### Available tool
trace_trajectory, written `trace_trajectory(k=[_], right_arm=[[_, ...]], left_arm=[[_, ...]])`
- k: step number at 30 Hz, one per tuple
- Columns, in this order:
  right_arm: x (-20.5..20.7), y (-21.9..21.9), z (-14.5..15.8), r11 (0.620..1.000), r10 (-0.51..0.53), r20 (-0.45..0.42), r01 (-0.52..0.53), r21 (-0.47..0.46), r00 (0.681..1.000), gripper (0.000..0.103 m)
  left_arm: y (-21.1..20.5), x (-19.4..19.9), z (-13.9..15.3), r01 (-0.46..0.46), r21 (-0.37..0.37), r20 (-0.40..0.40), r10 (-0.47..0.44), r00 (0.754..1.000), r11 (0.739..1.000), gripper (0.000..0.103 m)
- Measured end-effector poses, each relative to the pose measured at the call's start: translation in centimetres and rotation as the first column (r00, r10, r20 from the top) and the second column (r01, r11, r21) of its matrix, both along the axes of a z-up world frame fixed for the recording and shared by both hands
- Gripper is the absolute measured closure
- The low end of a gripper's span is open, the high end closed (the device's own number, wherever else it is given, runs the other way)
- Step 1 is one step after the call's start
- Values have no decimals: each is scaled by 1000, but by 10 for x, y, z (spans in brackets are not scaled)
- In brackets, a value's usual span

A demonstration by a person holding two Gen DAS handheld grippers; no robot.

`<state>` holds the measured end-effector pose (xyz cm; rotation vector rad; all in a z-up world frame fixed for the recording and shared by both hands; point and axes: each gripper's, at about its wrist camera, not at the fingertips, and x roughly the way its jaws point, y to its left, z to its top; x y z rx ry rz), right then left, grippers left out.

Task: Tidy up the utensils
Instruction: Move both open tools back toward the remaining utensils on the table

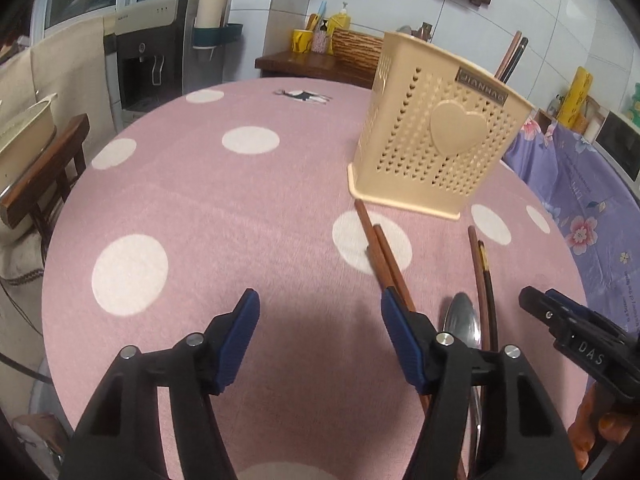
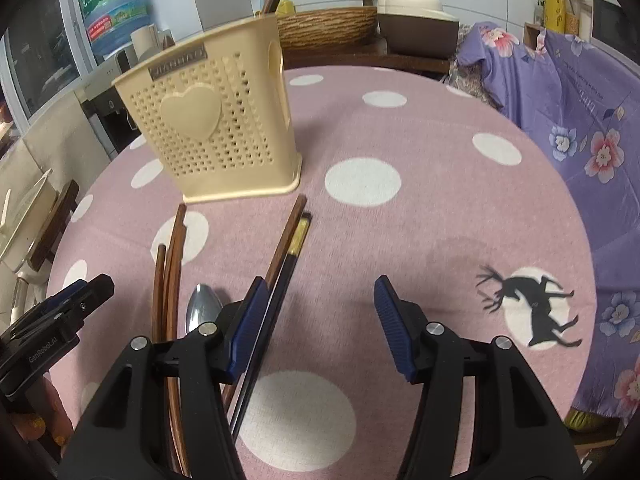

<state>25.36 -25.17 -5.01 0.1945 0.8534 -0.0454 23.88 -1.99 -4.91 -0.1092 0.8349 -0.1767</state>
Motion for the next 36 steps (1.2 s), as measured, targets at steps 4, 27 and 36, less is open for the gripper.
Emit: trace_trajectory(k=[4, 27, 36], right_arm=[[-1, 10, -10, 1000, 15, -30, -15, -13, 999, 50], [5, 12, -17, 1000, 19, -68, -19, 0, 998, 68], [16, -4, -15, 998, -23, -82, 28, 59, 996, 70]], left_arm=[[-1, -5, -5, 4, 7, -7, -4, 1000, 1000, 42], [-17, 2, -10, 39, -5, -33, -40, 999, 999, 43], [-21, 7, -9, 41, -20, -41, -42, 998, 999, 43]])
